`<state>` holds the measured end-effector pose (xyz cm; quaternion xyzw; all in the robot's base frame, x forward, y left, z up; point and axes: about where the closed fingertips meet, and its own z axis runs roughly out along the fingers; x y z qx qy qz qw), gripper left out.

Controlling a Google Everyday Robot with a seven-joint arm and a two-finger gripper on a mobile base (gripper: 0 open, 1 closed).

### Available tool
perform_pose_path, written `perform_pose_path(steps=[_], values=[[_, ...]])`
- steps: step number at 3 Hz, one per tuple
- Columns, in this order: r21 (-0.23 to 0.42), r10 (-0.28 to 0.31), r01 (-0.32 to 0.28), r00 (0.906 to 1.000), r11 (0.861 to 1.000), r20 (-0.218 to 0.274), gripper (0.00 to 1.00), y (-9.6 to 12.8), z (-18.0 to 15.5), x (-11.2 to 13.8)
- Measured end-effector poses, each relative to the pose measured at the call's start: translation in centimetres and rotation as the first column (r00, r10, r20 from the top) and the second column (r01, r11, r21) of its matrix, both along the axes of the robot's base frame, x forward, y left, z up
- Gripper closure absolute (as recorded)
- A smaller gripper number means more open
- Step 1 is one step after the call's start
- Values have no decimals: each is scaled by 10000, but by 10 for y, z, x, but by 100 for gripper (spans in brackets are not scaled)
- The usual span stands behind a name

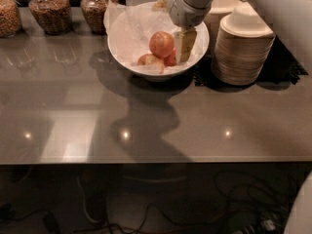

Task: Pick apple from white bowl

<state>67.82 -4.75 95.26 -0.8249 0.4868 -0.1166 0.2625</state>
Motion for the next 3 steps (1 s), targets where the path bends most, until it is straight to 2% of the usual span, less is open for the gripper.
perform_pose_path(steps=[2, 3], values=[[113, 229, -227, 9996, 9997, -159, 13, 13, -12, 16], [88, 253, -250, 9989, 9996, -401, 14, 15, -24, 20]])
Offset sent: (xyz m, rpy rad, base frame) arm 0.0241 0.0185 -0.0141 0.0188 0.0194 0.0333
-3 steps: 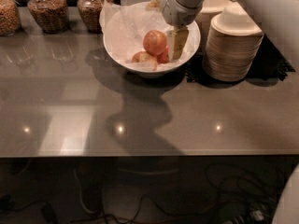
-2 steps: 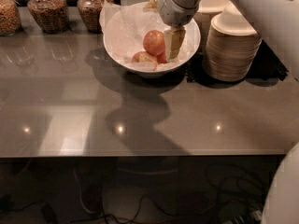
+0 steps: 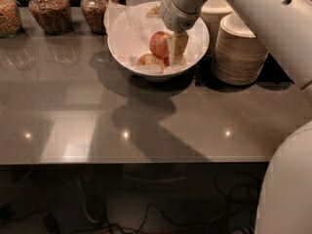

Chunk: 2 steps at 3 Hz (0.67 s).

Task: Pick apple from white bowl

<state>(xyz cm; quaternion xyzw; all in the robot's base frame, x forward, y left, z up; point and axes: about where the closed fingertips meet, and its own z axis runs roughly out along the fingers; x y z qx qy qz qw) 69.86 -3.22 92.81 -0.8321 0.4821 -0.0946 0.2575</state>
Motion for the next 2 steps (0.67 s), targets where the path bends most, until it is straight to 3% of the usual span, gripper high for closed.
perform_pose_path(steps=[2], values=[[-31, -59, 58, 9993, 10000, -371, 15, -2, -19, 5]])
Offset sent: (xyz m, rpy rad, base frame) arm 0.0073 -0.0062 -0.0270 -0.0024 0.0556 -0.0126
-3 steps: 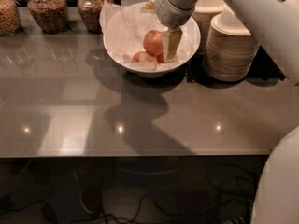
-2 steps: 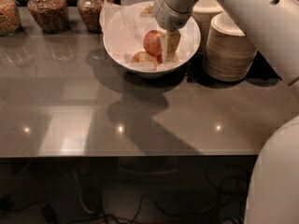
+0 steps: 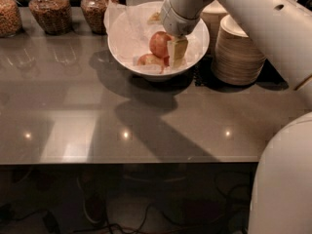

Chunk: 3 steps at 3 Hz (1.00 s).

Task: Pick apple from white bowl

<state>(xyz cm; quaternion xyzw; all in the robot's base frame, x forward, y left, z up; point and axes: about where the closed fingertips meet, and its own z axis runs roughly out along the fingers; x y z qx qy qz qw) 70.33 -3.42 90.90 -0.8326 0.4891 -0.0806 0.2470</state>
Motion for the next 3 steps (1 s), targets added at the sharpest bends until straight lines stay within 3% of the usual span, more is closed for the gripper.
perform_pose_path(steps=[1, 2, 3], values=[[-12, 46, -46, 9999, 10000, -89, 19, 1, -5, 4], [-21, 134, -134, 9999, 9999, -109, 37, 3, -8, 7], [-10, 177, -177, 9998, 9998, -111, 61, 3, -8, 8]])
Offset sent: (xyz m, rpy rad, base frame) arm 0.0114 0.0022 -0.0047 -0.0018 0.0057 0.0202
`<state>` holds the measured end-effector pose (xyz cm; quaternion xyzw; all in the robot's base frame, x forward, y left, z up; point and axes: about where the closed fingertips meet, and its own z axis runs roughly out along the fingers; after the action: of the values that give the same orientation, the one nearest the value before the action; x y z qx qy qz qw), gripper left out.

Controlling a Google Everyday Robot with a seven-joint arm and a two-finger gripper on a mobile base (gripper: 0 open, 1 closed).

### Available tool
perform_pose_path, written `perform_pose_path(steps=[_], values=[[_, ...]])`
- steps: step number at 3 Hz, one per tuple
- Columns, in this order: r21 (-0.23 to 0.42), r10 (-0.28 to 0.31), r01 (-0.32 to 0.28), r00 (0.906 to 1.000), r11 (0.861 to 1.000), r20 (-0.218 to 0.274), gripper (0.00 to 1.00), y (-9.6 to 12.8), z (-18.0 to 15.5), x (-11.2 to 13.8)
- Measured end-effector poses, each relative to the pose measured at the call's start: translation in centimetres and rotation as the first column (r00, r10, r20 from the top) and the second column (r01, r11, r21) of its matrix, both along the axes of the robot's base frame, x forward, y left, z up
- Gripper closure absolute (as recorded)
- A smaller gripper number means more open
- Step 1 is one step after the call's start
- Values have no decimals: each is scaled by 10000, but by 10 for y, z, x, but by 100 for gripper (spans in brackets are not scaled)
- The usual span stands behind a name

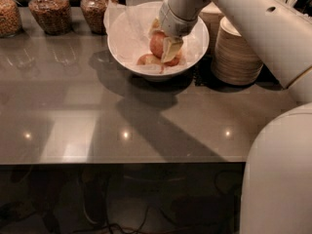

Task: Pick apple from white bowl

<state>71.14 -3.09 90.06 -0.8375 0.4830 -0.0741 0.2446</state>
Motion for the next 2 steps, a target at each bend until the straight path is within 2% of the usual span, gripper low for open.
perform_pose_path(steps=[1, 2], values=[[23, 20, -20, 10000, 10000, 27, 85, -1, 1, -1], [557, -104, 88, 9995, 9984, 291, 100, -8, 27, -10]])
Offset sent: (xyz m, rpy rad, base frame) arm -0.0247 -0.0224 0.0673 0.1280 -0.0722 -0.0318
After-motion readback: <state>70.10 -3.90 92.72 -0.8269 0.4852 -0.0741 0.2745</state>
